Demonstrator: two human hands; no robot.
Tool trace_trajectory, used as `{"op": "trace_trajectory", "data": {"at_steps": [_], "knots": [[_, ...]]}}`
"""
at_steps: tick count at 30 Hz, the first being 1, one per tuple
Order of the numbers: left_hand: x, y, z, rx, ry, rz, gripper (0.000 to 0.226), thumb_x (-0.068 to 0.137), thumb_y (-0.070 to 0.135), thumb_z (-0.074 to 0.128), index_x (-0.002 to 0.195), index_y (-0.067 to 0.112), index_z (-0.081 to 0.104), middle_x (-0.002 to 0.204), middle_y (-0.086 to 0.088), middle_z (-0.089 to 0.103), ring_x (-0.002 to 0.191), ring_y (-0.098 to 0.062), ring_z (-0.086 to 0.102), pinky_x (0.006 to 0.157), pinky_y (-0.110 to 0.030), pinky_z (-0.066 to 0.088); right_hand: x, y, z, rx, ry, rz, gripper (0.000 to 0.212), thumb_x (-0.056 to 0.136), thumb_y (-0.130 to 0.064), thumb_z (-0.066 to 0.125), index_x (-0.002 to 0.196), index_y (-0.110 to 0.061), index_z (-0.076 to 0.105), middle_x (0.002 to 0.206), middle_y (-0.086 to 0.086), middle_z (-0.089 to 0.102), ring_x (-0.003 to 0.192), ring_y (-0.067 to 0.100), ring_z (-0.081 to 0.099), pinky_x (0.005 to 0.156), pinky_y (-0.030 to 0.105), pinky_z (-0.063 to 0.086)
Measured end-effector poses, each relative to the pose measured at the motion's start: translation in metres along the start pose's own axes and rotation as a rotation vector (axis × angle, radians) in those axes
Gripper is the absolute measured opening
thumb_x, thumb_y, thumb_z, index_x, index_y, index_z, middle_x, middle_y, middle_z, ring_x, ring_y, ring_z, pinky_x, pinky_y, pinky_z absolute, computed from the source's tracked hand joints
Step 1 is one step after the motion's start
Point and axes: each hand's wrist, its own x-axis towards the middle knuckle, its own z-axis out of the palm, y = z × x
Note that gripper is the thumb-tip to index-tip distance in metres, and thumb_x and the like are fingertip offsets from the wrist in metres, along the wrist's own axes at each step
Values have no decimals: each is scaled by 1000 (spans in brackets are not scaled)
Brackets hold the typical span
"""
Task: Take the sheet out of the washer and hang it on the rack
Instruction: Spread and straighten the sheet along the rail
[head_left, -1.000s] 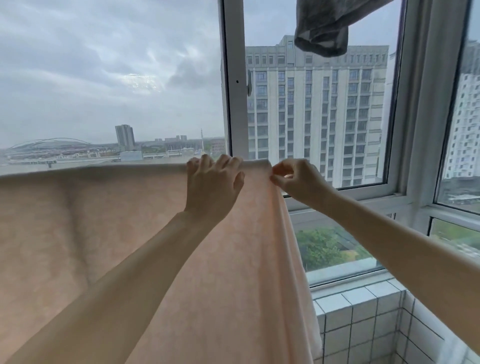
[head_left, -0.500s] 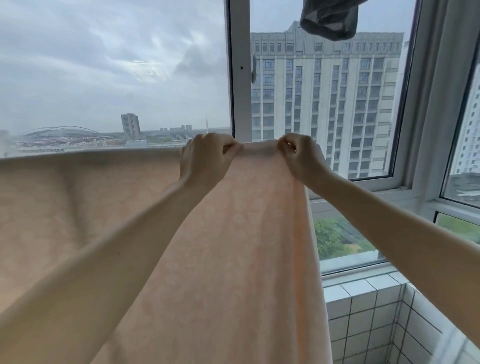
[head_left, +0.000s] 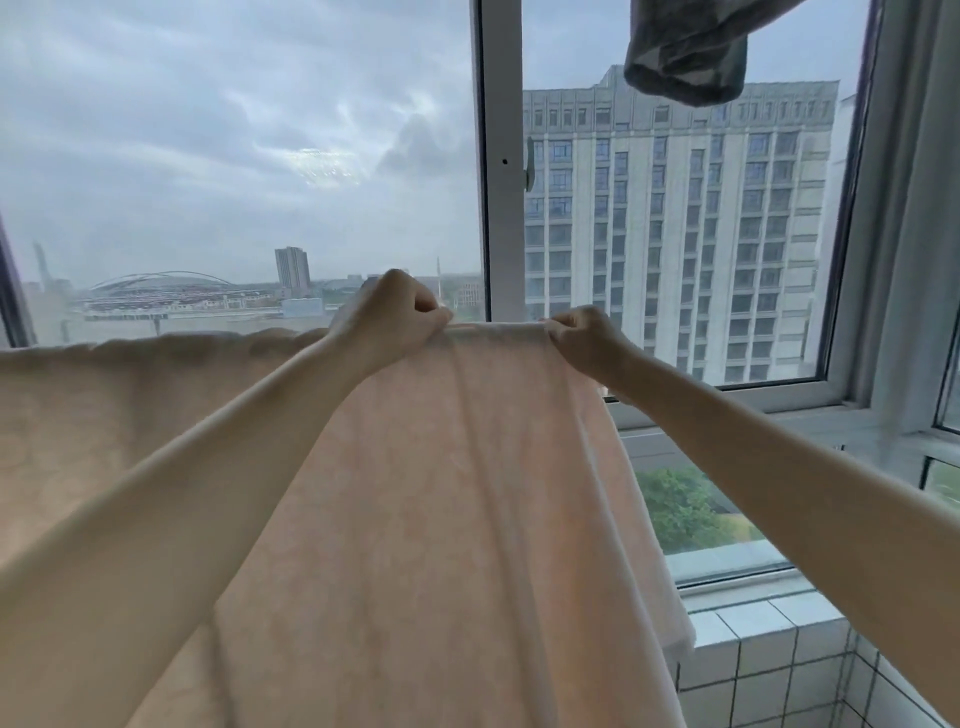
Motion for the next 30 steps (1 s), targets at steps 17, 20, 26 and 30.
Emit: {"op": "trace_trajectory", "data": {"at_steps": [17,20,26,30], "knots": [[-30,-34,-41,-188,-113,170,17,90,31,67,87,16,77,84,10,73,83,-1,66,72,-17,47,-30,-36,1,-163,131,-340,11,92,-18,62,100,-12,65,91,-5,64,80,7,61,68,13,46],[-32,-36,-40,-210,-98,164,16,88,30,69,87,16,77,71,17,70,71,3,63,66,-14,45,-39,-23,6,-138,233,-293,18,92,-22,62,105,-10,59,97,-3,62,81,9,61,61,5,41],[-36,-21,-19,-175,21,255,14,80,35,77,90,25,76,69,26,65,57,7,53,61,-11,40,-56,-2,19,-182,343,-232,16,91,-19,64,98,-6,60,85,2,63,75,17,62,69,23,50],[-32,-12,-10,-244,98,244,10,78,33,79,78,23,75,74,11,67,62,-7,60,64,-23,44,-57,1,15,-201,422,-232,12,93,-19,61,84,-11,60,70,-5,58,64,5,55,63,11,47]]}}
